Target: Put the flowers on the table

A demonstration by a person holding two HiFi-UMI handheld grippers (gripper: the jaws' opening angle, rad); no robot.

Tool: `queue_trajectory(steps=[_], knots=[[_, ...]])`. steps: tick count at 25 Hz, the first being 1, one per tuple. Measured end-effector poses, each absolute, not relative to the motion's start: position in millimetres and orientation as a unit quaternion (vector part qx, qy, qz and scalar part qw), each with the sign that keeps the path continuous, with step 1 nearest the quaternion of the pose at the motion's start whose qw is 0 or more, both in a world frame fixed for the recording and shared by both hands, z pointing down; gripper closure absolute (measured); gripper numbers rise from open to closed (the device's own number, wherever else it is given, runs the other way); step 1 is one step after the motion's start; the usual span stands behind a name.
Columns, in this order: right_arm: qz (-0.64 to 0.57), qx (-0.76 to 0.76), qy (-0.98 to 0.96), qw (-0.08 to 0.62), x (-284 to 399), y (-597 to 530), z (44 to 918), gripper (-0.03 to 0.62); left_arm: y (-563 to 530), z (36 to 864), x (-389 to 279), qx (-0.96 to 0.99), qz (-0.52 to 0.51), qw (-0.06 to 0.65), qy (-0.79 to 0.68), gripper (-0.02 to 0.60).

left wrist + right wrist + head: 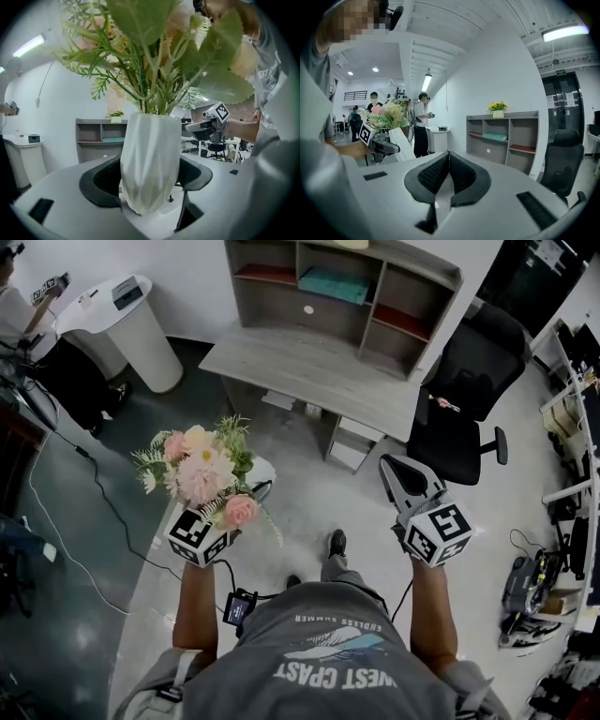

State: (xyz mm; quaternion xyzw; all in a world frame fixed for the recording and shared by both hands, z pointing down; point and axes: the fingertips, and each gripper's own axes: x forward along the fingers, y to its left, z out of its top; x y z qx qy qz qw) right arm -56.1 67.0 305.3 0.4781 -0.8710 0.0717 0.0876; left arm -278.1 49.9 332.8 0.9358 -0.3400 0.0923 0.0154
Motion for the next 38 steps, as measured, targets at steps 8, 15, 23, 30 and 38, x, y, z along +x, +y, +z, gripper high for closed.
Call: queue_trajectory(steps=[8, 15, 23, 30, 38], knots=[[0.082, 0.423, -0.898, 0.085, -73.0, 6.9, 312.4, 0.568, 25.4, 330.4, -285.1, 0.917, 0.107, 0.021, -0.383, 0.216], [0.081, 0.391, -0.913, 0.087, -79.4, -32.3, 313.1, 0.568, 6.6, 335.0, -283.4, 0.906, 0.107, 0.029, -0.409, 0.216], [0.082, 0.355, -0.928, 0.084, -78.7, -73.6, 314.4, 0.568, -17.9, 334.0, -276.2, 0.891, 0.114, 0.032, -0.439, 0.216], [0.085, 0.330, -0.937, 0.078, -61.2, -106.8, 317.6, 0.568, -40.0, 332.7, -257.4, 0.877, 0.125, 0.031, -0.463, 0.216], [0.090, 0.312, -0.943, 0.071, -31.8, -140.5, 323.8, 0.568, -67.1, 332.6, -229.7, 0.865, 0.139, 0.027, -0.481, 0.216]])
